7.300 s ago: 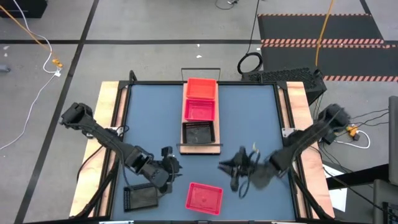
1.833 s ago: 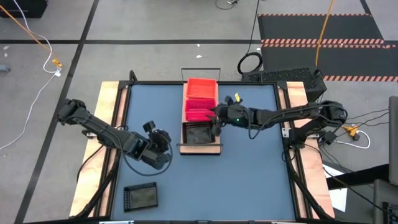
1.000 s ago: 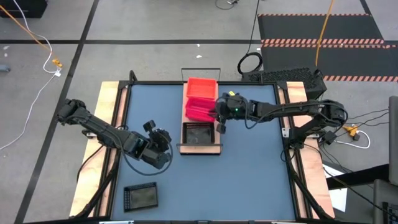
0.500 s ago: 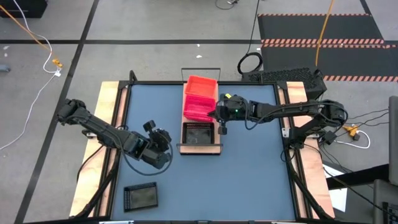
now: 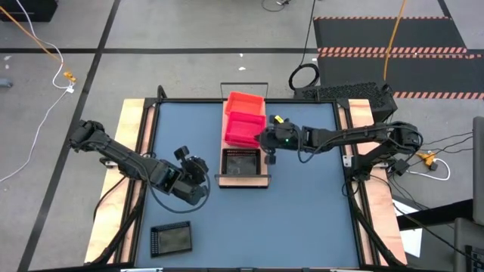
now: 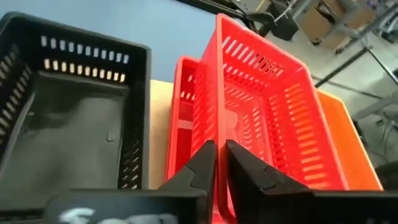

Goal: Stack baskets on shelf by color
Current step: Stack the red bin on the stacked red bins on the shelf, then stack the black bin on the stacked black bins on the shelf

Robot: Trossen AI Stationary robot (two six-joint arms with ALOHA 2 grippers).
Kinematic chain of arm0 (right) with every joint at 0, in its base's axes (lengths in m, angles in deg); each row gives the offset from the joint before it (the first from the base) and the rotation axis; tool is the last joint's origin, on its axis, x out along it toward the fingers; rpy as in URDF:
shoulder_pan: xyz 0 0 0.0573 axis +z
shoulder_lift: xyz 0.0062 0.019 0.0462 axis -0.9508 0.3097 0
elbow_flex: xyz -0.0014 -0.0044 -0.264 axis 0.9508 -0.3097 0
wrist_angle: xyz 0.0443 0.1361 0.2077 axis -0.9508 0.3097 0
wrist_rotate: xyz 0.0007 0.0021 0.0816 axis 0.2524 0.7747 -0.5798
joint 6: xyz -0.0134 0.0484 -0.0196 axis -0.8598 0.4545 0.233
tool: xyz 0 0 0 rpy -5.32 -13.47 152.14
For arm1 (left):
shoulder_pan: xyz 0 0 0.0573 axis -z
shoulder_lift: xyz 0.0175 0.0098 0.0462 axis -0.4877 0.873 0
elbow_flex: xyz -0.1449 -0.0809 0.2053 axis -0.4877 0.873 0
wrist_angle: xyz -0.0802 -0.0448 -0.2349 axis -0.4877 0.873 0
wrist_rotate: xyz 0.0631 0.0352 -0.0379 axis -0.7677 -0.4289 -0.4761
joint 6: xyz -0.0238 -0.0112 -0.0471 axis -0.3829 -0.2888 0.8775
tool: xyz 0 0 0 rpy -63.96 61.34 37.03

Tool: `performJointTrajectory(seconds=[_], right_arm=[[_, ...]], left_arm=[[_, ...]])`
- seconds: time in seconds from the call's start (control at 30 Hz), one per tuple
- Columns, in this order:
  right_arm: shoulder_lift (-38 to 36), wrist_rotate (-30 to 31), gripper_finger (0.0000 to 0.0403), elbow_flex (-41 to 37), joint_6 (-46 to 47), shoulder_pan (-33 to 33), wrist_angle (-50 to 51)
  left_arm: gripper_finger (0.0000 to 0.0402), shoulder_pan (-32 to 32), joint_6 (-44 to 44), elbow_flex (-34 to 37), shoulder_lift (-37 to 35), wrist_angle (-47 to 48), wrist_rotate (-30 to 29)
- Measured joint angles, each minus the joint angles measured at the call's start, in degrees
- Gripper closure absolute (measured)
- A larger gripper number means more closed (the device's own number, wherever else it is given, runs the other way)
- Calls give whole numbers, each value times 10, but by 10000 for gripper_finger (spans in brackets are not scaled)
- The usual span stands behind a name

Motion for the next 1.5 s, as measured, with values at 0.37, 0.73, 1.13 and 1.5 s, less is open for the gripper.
performJointTrajectory(seconds=[0.37, 0.73, 1.13, 1.5], right_arm=[[0, 3, 270, 0, 50, 1, 3], [-99, 4, 247, -47, 144, 57, -22], [-320, 119, 253, -406, 212, 168, -589], [-381, 63, 253, -312, 188, 215, -425]], left_arm=[[266, -35, -34, 0, 0, 21, -10], [266, -100, 3, 4, 0, 75, -20], [266, -51, 114, 43, -4, 113, 110], [266, 14, 280, 42, -20, 114, 362]])
